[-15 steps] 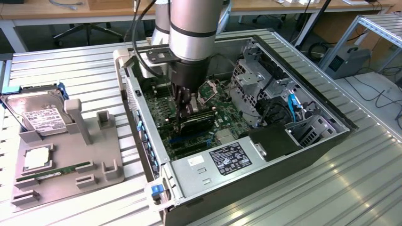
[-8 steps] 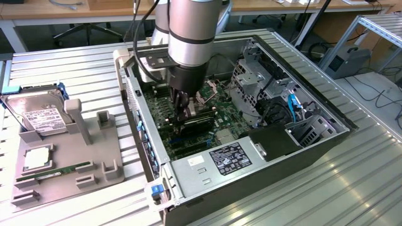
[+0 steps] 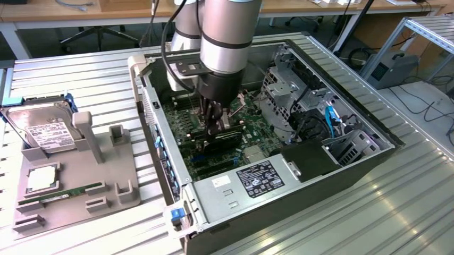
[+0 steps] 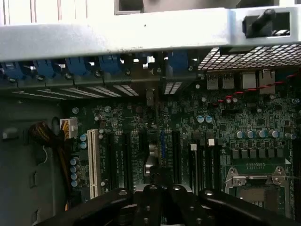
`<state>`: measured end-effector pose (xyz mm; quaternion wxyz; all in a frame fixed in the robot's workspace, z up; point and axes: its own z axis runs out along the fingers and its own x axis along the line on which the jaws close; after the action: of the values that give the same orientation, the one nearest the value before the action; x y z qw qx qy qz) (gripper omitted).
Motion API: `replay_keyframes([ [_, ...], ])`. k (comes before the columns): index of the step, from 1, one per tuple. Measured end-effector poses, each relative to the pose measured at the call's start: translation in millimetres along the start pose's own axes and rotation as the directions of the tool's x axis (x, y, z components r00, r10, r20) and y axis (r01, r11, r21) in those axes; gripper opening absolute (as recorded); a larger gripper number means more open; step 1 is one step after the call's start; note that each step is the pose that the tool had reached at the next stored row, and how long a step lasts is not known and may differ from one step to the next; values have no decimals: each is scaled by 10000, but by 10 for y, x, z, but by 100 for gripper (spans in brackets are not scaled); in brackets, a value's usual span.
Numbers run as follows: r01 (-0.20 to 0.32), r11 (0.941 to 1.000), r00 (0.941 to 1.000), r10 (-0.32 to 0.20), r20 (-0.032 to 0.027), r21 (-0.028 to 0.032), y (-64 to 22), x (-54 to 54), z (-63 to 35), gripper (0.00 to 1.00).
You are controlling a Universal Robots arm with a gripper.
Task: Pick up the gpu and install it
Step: 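Press down on the gpu until it lock into place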
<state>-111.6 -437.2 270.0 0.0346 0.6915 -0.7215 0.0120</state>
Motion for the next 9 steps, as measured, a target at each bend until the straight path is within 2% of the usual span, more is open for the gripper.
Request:
replay_keyframes([
  [2, 0, 10000, 10000, 0, 1, 0, -48, -2, -1, 11],
  [9, 0, 10000, 10000, 0, 0, -2, -52, -2, -2, 11],
])
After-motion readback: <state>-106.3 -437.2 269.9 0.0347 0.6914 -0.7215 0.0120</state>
